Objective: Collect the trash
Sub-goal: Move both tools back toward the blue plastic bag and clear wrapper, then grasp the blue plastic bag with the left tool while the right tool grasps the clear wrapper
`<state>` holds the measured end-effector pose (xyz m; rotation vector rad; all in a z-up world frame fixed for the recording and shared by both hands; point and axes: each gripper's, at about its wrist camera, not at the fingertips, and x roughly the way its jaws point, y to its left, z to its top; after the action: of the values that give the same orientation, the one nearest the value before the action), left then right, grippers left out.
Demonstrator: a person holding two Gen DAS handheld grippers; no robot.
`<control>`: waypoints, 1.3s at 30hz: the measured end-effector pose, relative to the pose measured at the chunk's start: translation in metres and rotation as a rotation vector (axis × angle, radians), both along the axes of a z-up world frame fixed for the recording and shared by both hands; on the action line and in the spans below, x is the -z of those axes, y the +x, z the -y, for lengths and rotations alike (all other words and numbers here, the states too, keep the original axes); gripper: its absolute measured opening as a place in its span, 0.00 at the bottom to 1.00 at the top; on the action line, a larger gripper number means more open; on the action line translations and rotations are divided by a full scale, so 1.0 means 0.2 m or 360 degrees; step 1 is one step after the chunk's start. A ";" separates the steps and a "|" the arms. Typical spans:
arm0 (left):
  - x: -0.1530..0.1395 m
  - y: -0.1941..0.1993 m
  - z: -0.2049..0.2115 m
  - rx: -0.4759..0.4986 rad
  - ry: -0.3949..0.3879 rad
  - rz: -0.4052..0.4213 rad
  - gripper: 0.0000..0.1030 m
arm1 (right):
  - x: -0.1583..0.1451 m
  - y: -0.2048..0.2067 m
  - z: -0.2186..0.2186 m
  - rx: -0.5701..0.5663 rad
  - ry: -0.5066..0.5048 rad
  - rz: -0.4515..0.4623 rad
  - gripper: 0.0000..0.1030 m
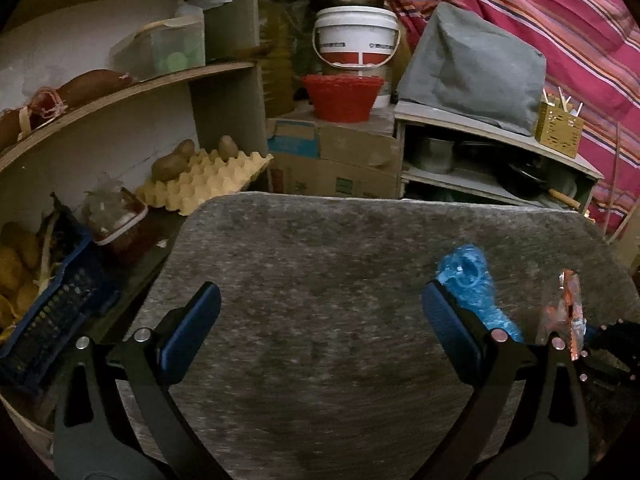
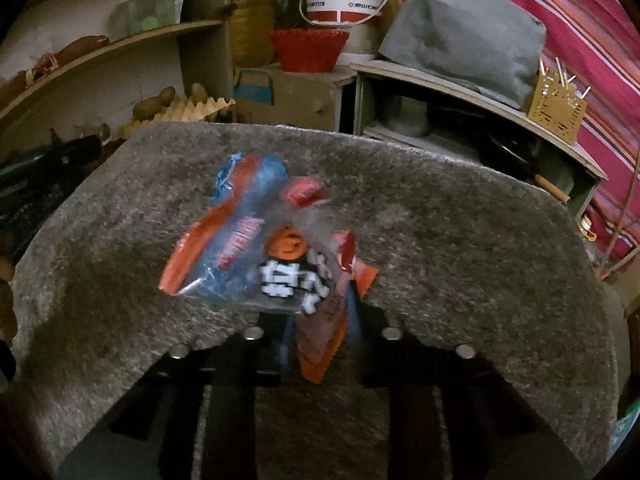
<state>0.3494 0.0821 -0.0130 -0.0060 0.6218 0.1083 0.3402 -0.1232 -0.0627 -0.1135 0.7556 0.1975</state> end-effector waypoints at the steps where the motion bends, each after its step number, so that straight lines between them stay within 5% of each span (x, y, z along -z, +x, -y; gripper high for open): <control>1: 0.00 0.00 0.02 0.0006 -0.0009 -0.0003 0.95 | -0.01 -0.01 0.02 0.0006 0.0004 0.0010 0.16; 6: 0.03 0.04 0.19 0.0092 -0.0057 -0.0029 0.95 | -0.08 -0.13 0.21 0.0135 0.0017 0.0048 0.15; 17: 0.25 0.21 0.58 0.0190 0.0064 -0.0245 0.94 | -0.18 -0.46 0.79 0.0526 -0.0054 0.0106 0.15; 20: 0.34 0.25 0.60 0.0187 0.0107 -0.0334 0.82 | -0.18 -0.51 0.92 0.0582 -0.0017 0.0097 0.15; 25: 0.37 0.26 0.60 0.0236 0.0068 -0.0388 0.39 | -0.19 -0.58 1.08 0.0634 0.0029 0.0105 0.15; 30: 0.36 0.23 0.56 0.0221 -0.0039 -0.0392 0.14 | -0.21 -0.65 1.16 0.0651 0.0079 0.0128 0.15; 39: 0.23 0.10 0.60 0.0218 0.0013 -0.0288 0.09 | -0.24 -0.81 1.36 0.0725 0.0103 0.0161 0.15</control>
<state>0.3685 -0.0387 -0.0593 0.0547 0.8005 -0.0219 0.1780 -0.3942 -0.0147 0.1104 0.6552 -0.2158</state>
